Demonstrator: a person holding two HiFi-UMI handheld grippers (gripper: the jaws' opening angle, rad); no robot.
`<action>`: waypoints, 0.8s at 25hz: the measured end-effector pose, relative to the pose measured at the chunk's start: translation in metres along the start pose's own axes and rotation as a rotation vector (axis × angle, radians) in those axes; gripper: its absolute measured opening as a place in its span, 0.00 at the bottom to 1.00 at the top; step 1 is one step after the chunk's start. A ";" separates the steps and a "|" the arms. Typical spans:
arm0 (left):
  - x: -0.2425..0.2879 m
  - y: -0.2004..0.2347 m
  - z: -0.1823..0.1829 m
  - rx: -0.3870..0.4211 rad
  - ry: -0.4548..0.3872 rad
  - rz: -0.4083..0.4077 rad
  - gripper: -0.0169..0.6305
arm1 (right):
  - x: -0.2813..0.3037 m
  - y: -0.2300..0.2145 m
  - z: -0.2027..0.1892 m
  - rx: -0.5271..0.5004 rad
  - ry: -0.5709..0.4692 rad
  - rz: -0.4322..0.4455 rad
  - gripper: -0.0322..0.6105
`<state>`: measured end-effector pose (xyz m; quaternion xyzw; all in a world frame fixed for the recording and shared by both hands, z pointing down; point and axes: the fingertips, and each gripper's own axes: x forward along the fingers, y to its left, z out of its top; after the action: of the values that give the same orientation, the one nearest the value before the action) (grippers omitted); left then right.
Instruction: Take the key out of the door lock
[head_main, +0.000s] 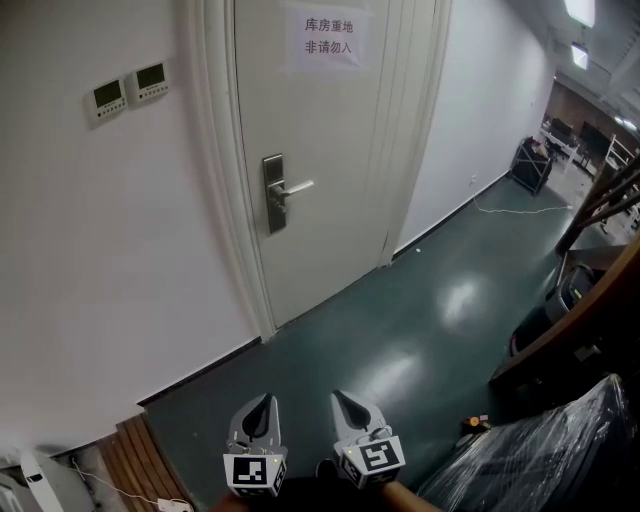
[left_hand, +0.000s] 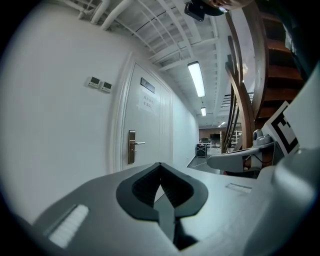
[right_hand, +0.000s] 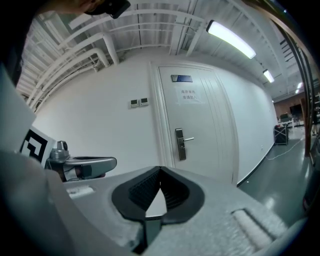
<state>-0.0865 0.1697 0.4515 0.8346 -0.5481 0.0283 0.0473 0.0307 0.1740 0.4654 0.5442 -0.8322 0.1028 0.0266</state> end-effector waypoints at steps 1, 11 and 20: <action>0.004 -0.004 -0.001 0.001 0.002 0.007 0.05 | 0.000 -0.005 0.001 0.001 -0.002 0.007 0.04; 0.042 -0.049 0.003 0.029 0.001 0.018 0.05 | -0.004 -0.063 0.003 0.023 0.010 0.037 0.04; 0.101 -0.061 0.006 0.058 -0.005 -0.050 0.05 | 0.010 -0.100 0.003 0.065 0.056 -0.007 0.04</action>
<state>0.0094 0.1009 0.4529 0.8492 -0.5260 0.0410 0.0225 0.1183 0.1260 0.4785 0.5447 -0.8253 0.1451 0.0327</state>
